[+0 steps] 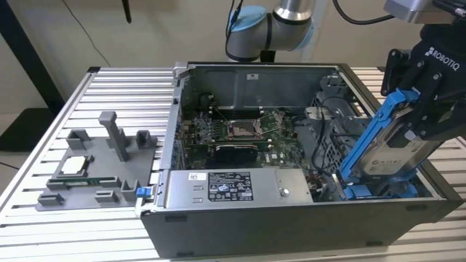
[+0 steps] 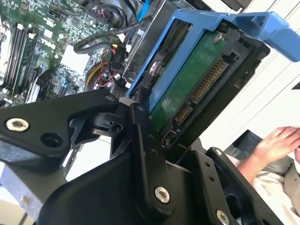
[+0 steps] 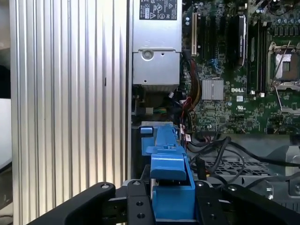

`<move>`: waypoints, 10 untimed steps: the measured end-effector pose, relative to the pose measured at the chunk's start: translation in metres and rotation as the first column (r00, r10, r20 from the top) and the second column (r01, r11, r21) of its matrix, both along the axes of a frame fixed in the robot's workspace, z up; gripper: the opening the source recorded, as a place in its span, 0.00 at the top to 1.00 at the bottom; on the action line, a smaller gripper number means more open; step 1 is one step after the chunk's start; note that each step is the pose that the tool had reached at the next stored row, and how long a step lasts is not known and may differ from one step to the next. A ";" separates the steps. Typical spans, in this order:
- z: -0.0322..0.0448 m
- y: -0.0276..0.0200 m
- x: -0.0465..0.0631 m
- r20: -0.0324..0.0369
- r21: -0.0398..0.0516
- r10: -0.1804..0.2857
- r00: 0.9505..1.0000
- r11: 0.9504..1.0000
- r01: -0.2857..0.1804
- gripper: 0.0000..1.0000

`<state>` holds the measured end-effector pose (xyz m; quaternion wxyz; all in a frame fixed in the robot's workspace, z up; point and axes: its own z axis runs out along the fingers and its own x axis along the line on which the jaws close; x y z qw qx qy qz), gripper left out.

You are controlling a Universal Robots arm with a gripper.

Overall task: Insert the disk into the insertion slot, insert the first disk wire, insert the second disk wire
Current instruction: 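Insert the disk into the insertion slot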

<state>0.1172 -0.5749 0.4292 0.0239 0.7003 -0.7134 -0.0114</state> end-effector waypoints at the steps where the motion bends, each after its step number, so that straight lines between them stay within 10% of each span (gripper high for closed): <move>1: -0.0014 0.0002 0.000 0.000 0.000 0.000 1.000 1.000 0.000 1.00; 10: -0.0079 0.0028 0.000 0.000 0.001 0.000 1.000 1.000 0.000 1.00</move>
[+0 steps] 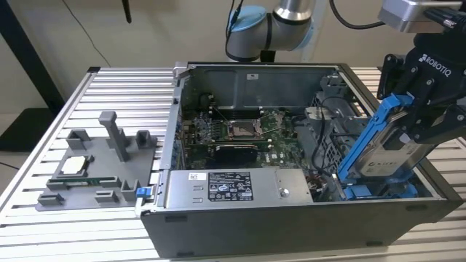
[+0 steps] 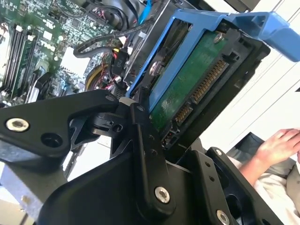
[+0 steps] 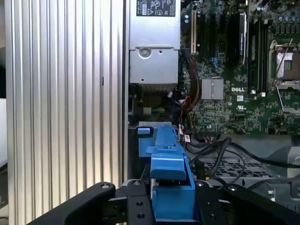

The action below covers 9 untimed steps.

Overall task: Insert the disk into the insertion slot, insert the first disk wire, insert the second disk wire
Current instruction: 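Insert the disk into the insertion slot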

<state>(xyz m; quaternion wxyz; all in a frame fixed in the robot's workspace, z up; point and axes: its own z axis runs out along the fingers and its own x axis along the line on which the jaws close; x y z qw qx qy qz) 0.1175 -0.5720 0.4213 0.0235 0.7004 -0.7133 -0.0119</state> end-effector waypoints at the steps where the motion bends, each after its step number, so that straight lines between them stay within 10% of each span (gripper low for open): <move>1: -0.0005 0.0001 0.000 0.000 0.000 0.000 1.000 1.000 0.000 1.00; 9: -0.0062 0.0010 0.004 0.000 0.002 0.001 1.000 1.000 -0.001 1.00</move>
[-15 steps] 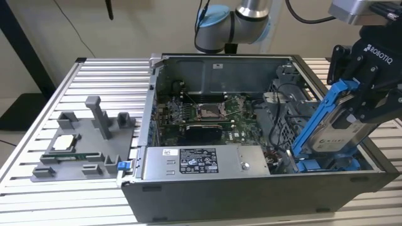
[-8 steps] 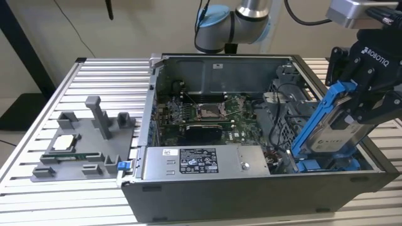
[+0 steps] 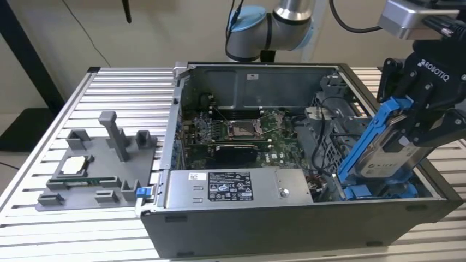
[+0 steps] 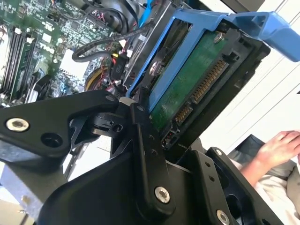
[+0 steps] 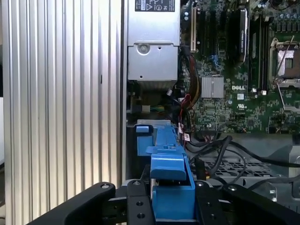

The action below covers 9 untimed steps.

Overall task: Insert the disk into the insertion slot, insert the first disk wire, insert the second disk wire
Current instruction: 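Insert the disk into the insertion slot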

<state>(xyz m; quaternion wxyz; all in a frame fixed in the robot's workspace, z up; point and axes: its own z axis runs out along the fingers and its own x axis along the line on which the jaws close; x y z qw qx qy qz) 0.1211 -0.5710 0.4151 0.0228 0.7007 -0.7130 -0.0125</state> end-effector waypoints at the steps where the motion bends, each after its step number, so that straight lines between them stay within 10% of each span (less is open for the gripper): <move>1: -0.0009 0.0003 0.000 0.000 0.000 0.000 1.000 1.000 0.000 1.00; 9: -0.0092 0.0019 0.003 0.000 0.003 0.000 1.000 1.000 0.000 1.00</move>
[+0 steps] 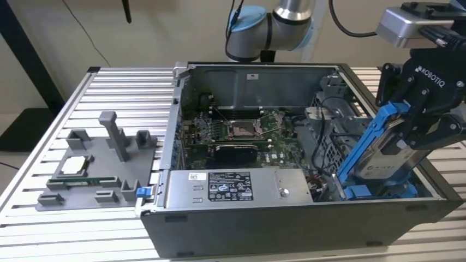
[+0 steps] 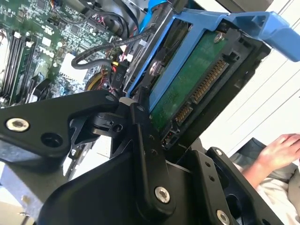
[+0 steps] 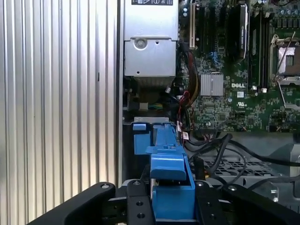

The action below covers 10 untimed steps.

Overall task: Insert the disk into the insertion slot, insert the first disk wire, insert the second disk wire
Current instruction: 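Insert the disk into the insertion slot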

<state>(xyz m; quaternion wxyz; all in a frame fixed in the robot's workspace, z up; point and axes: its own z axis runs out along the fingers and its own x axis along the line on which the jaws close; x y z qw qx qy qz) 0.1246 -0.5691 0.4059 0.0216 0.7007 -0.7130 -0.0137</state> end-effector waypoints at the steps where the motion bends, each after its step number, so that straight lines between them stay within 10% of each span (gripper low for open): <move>1: -0.0017 0.0000 0.000 0.000 0.000 0.000 1.000 1.000 0.000 1.00; 10: -0.0160 0.0001 0.000 0.000 0.000 0.000 1.000 1.000 0.000 1.00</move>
